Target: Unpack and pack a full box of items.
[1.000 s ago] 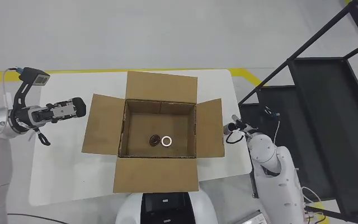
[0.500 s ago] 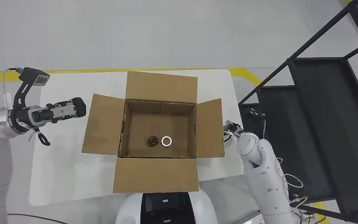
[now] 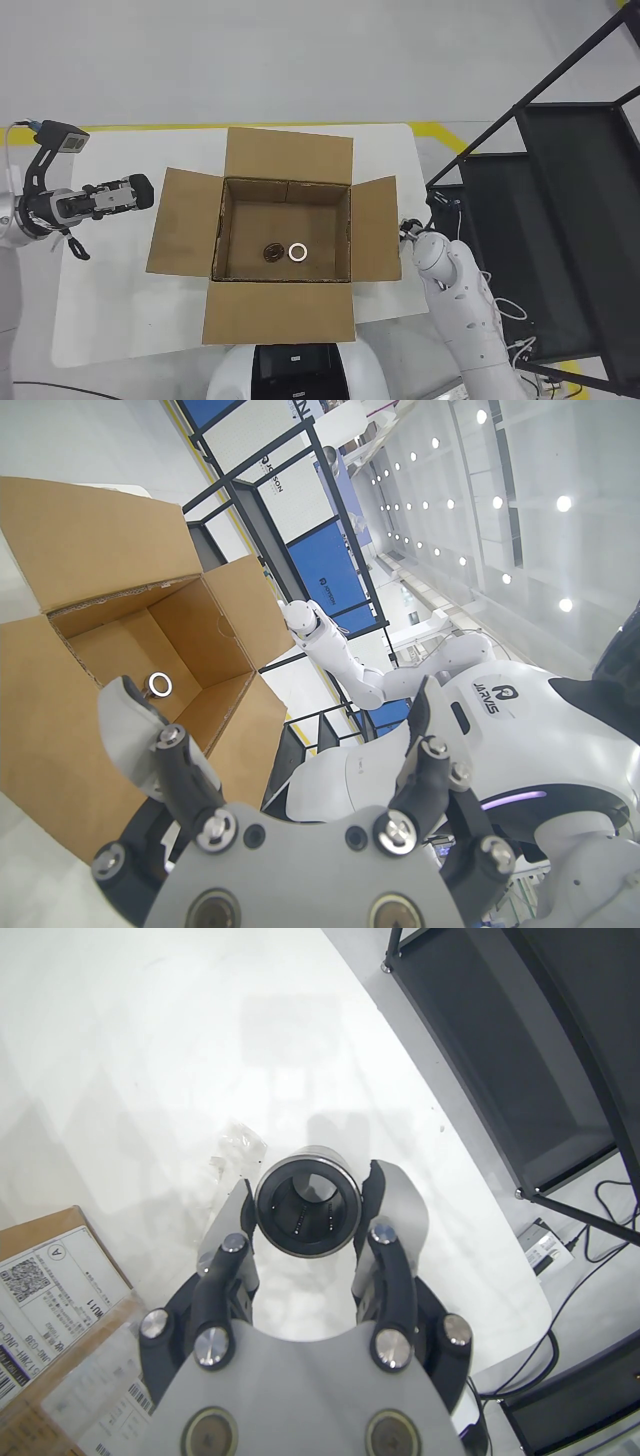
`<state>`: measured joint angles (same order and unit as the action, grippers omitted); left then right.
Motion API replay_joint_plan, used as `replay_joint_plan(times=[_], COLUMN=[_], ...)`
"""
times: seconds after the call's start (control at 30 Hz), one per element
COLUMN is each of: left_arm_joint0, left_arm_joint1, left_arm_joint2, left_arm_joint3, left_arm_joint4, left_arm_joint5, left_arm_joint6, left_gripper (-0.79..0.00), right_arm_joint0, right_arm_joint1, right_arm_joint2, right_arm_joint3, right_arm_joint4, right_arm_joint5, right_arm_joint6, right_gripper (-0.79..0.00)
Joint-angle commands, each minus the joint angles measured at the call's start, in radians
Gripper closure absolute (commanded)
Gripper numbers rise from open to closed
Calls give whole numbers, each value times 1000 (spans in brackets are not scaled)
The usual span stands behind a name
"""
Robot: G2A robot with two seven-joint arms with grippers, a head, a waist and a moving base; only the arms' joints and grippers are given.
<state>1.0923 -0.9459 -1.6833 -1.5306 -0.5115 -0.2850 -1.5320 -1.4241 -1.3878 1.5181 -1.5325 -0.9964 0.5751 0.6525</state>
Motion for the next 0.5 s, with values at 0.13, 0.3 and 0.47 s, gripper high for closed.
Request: replay_joint_plan(times=[0.13,0.3,0.47], left_arm_joint0=[0,0,0], left_arm_joint1=[0,0,0], left_arm_joint2=[0,0,0], left_arm_joint3=[0,0,0], left_arm_joint4=[0,0,0], left_arm_joint5=[0,0,0], left_arm_joint6=[0,0,0], left_gripper=[-785,-785,-785], right_arm_joint0=[2,-38,-117], right_arm_joint1=[1,4,10], right_arm_joint2=[-5,8,46], right_arm_joint3=[3,-84,-226], right_arm_joint4=[-4,6,39], right_arm_joint5=[0,-8,-40], right_arm_joint6=[0,19,50], right_gripper=[0,0,0])
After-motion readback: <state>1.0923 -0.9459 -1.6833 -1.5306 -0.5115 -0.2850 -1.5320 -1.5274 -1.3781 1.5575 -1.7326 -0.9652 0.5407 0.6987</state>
